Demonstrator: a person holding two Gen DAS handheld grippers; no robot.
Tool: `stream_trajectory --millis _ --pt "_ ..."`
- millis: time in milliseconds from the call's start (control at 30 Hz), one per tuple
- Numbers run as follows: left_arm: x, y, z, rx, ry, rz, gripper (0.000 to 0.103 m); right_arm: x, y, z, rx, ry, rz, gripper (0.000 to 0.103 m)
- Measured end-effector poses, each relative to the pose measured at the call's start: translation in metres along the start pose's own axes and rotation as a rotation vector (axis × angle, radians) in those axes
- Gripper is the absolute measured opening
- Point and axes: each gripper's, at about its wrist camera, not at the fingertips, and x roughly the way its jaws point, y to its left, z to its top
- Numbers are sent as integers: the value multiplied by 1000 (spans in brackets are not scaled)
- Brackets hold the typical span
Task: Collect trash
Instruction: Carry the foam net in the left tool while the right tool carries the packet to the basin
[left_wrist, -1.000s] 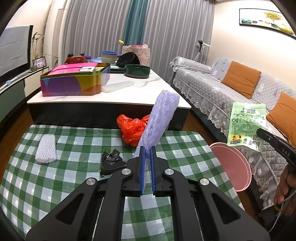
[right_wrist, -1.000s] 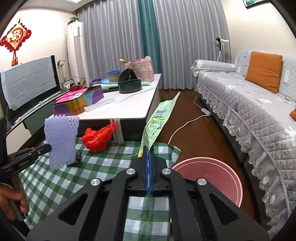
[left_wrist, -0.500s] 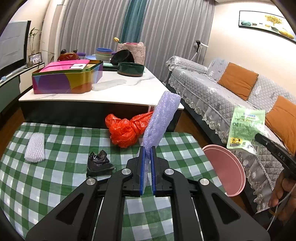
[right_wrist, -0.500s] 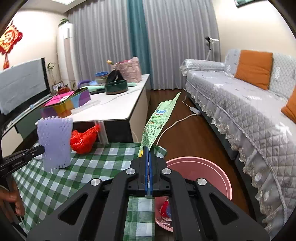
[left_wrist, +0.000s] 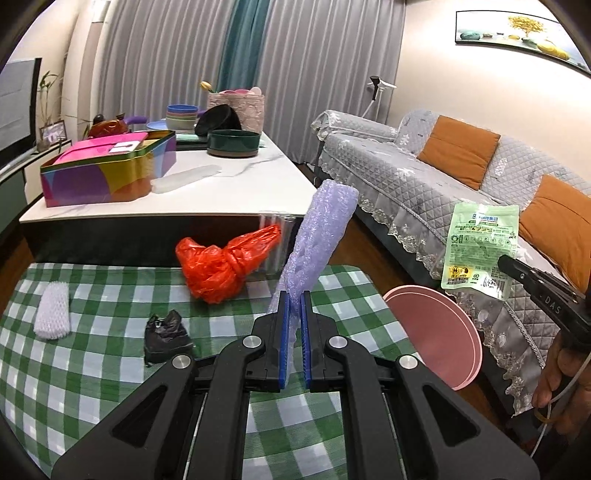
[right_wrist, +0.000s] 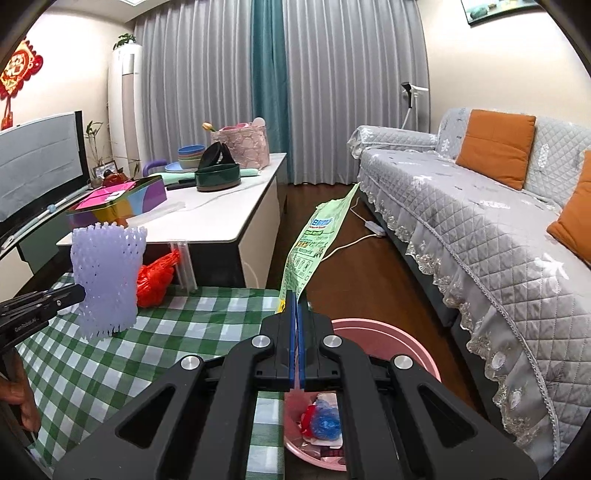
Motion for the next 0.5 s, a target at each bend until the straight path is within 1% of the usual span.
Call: stream_trajectory --millis 267,500 --pt "16 -21 3 16 12 -41 6 -2 -18 -5 11 5 -39 1" --pt "35 -52 8 46 23 -96 6 2 -39 -13 30 21 -75 1"
